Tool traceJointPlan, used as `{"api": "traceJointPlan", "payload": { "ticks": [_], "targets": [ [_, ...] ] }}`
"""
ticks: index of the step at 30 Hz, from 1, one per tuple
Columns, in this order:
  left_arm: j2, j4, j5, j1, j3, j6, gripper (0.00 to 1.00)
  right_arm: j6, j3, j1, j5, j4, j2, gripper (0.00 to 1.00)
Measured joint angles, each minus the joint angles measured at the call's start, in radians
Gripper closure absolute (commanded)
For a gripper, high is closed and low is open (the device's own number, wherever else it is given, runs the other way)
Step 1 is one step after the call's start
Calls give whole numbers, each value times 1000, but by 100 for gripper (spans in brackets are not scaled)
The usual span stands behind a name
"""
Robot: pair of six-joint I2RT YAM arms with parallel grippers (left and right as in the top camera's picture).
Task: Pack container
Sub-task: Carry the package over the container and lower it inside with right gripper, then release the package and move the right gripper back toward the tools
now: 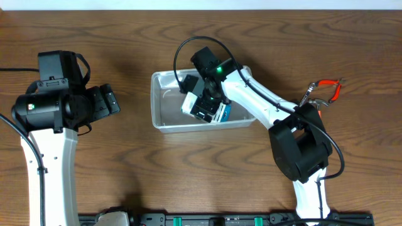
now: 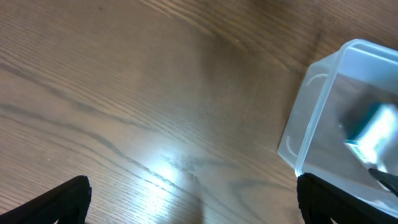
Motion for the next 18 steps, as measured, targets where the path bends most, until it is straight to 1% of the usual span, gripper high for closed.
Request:
{"api": "traceJointPlan", "payload": {
  "ticks": [5,8,10,13,15,18],
  "targets": [
    [0,0,0,0,0,0,2,8,100,-3,36,-82,-50,1],
    [0,0,0,0,0,0,2,59,181,-14,89,-126,-124,1],
    [0,0,0,0,0,0,2,128,219,-32,148,-131,-185,1],
    [0,0,0,0,0,0,2,285,251,-98,260,-165,-299,1],
    [0,0,0,0,0,0,2,417,267,-187,317,-252,-365,1],
    [0,0,0,0,0,0,2,555,274,-332,356,-410,-406,1]
  ]
}}
